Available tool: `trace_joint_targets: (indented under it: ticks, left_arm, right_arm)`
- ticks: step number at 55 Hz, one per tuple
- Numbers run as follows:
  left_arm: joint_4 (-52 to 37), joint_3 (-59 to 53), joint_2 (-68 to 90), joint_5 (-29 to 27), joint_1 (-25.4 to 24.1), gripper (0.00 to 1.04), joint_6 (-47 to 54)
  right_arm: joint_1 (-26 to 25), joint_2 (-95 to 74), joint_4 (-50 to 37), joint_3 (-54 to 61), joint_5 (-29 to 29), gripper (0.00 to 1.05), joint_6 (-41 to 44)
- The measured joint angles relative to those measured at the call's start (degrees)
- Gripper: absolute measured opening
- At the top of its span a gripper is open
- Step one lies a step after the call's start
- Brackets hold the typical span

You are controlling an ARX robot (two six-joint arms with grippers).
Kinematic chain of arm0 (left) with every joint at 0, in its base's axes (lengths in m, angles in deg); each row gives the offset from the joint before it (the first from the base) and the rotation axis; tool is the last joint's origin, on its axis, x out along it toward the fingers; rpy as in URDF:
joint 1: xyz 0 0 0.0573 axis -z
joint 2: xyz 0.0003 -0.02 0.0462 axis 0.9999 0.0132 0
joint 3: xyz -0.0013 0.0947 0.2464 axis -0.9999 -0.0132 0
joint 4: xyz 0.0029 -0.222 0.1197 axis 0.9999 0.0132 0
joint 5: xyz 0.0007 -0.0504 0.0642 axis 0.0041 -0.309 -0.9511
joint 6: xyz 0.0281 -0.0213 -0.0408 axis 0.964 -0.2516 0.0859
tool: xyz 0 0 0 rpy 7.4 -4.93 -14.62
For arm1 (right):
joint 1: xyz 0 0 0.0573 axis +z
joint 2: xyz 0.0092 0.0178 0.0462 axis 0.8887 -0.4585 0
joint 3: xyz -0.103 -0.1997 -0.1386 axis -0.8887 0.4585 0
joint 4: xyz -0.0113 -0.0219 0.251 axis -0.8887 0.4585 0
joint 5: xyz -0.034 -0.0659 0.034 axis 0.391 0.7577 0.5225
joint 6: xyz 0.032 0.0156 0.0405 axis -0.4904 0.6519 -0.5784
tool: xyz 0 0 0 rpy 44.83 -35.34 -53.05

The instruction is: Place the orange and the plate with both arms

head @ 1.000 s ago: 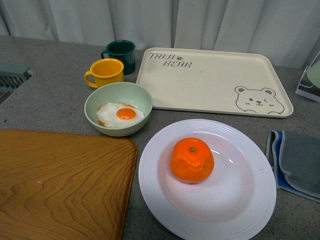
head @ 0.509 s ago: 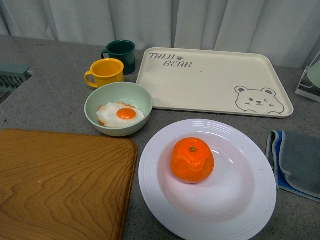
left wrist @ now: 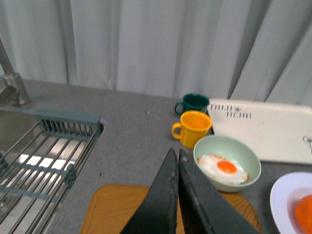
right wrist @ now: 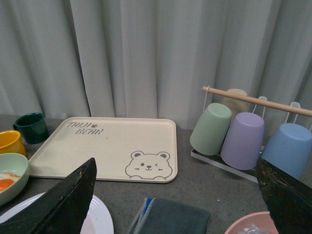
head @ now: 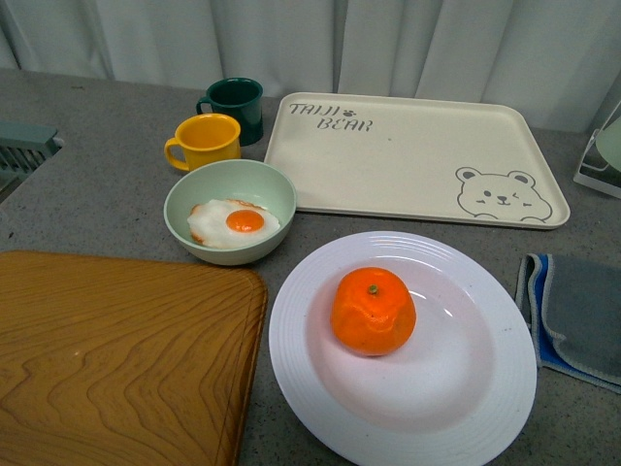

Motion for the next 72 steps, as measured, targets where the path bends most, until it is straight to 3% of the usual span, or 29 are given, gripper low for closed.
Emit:
trace_joint_targets:
  ticks: [14, 16, 19, 22, 31, 42, 72]
  left_arm:
    - [1.97, 0.0, -3.56, 0.0, 0.0, 0.05, -0.04]
    - [1.97, 0.0, -3.58, -0.02, 0.0, 0.11, 0.0]
    - [1.97, 0.0, -3.63, 0.0, 0.0, 0.21, 0.0]
    - [1.97, 0.0, -3.65, -0.07, 0.0, 0.31, 0.0]
    - [1.97, 0.0, -3.67, -0.02, 0.0, 0.62, 0.0]
    - [1.97, 0.0, -3.67, -0.04, 0.0, 0.99, 0.0]
    - [1.97, 0.0, -3.67, -0.02, 0.0, 0.98, 0.13]
  right_arm:
    - [0.0, 0.0, 0.0, 0.0, 0.0, 0.95, 0.0]
    - [0.09, -0.11, 0.15, -0.07, 0.52, 0.95, 0.48]
    - [2.05, -3.26, 1.88, -1.36, 6.29, 0.95, 3.76]
    - [4.2, -12.96, -1.68, -3.23, 9.99, 0.95, 5.29]
    - [10.05, -47.21, -11.17, -11.74, 5.18, 0.95, -1.36]
    - [14.95, -78.05, -7.78, -22.32, -1.42, 0.95, -10.95]
    - [17.16, -101.98, 1.77, -35.17, -4.26, 0.95, -21.59]
